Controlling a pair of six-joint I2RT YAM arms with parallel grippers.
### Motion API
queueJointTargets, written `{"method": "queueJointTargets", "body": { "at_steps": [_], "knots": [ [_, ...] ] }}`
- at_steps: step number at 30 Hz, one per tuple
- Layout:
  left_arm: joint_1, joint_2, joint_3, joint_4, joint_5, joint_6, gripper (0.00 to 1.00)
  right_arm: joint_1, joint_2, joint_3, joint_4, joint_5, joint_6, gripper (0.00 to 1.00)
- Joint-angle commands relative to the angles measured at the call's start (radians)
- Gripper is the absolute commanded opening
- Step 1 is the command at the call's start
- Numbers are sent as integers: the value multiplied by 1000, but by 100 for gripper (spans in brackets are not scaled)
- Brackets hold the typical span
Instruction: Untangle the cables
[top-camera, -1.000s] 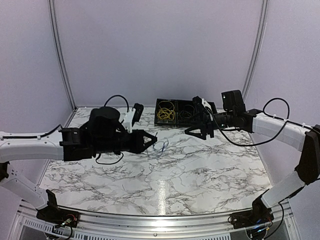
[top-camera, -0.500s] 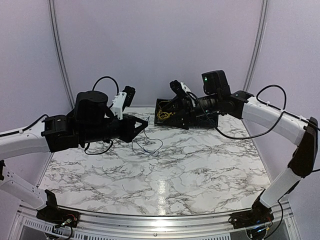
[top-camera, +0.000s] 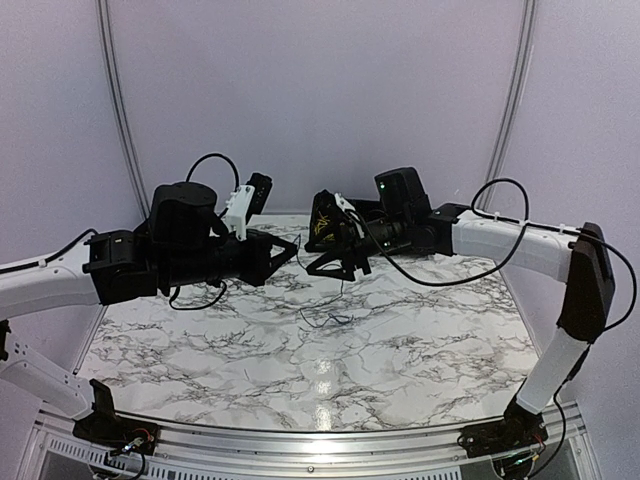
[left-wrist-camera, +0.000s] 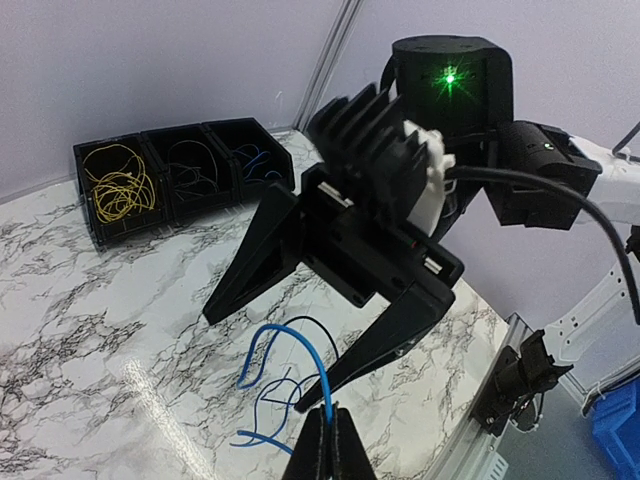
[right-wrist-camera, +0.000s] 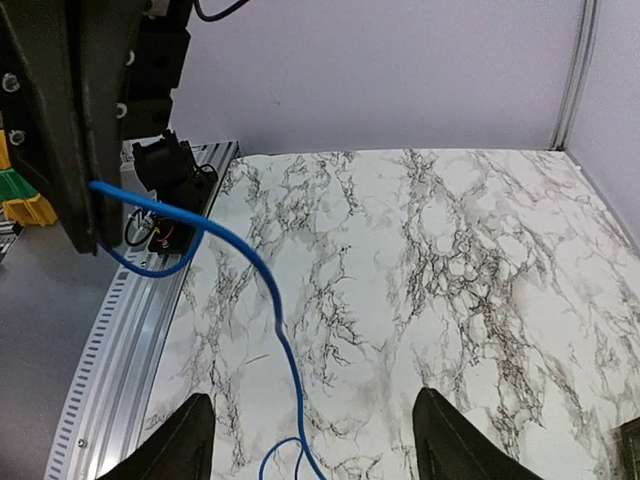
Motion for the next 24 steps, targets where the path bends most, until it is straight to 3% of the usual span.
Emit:
{"method": "queueJointTargets", "body": {
  "at_steps": [1, 9, 12, 13, 24],
  "knots": [
    [-11, -6, 45, 30, 10, -3, 0, 19, 26, -22, 84, -13, 67, 67],
    [-24, -60, 73, 31, -24, 6, 0, 14, 97, -86, 117, 83, 67, 39],
    [-24, -116, 73, 30, -71, 3, 0, -3, 126, -124, 151, 58, 85, 11],
    [-25, -136, 71, 31, -87, 1, 0, -13, 138, -133, 166, 47, 108, 8],
    [-25, -332, 53, 21, -209, -8, 0, -94, 252, -129, 218, 51, 179, 6]
  ]
}}
